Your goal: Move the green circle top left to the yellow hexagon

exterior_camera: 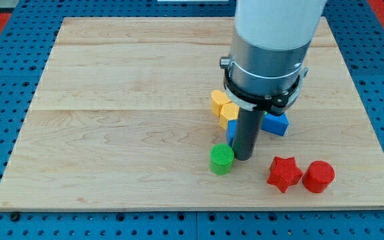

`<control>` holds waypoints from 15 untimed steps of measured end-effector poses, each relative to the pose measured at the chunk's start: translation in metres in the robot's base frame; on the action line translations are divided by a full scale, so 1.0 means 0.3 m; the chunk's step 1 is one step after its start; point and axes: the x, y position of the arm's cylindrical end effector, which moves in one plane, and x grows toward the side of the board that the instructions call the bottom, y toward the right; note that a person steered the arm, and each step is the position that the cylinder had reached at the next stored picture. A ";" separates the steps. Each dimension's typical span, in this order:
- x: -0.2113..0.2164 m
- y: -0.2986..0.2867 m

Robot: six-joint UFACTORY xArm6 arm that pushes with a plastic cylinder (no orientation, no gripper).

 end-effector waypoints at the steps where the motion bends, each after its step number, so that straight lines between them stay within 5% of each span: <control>1: 0.079 0.056; 7: -0.130 -0.520; 9: -0.218 -0.286; 12: -0.248 -0.567; 14: -0.288 -0.246; 15: -0.308 -0.353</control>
